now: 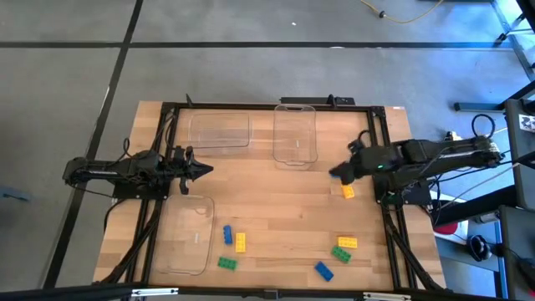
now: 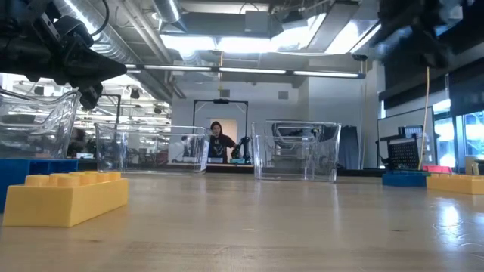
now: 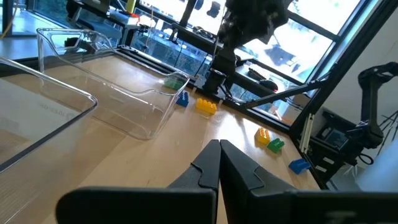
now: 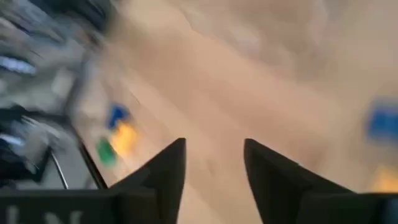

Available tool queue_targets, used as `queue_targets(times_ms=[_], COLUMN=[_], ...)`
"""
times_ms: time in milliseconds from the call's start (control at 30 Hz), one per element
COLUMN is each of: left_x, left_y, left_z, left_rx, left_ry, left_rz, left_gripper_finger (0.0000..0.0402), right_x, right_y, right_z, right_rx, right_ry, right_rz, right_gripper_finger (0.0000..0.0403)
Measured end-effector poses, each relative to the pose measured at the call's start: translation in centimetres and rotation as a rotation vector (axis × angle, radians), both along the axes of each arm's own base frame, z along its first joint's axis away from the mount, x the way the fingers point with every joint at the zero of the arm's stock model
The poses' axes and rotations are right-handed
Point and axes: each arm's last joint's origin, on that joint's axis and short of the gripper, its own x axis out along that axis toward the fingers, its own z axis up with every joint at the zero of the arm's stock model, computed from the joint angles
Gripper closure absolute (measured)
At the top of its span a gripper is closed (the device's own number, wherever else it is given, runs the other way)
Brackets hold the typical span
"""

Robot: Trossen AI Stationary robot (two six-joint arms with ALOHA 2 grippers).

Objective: Sort & place blocks by color
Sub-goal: Put the top right yellow game piece into the top right transparent bin

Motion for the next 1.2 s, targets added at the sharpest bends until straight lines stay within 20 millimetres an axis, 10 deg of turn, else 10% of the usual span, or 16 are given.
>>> queue_targets(times_ms=[367, 1200], left_x=[0.0, 0.0], left_y=[0.0, 0.0], left_z=[0.0, 0.0], left_rx=[0.0, 0.0], left_ry=[0.0, 0.0], left_rz=[0.0, 0.0], left_gripper_finger=[0.0401, 0.0401], right_x=[1.1, 1.4], right_y=[0.9, 0.1], right_z=[-7.1, -12.0], right_rx=[0.202, 0.061], right_ry=[0.66, 0.775], right_rz=[-0.071, -0.169], right_gripper_finger=[0.0221, 0.0221])
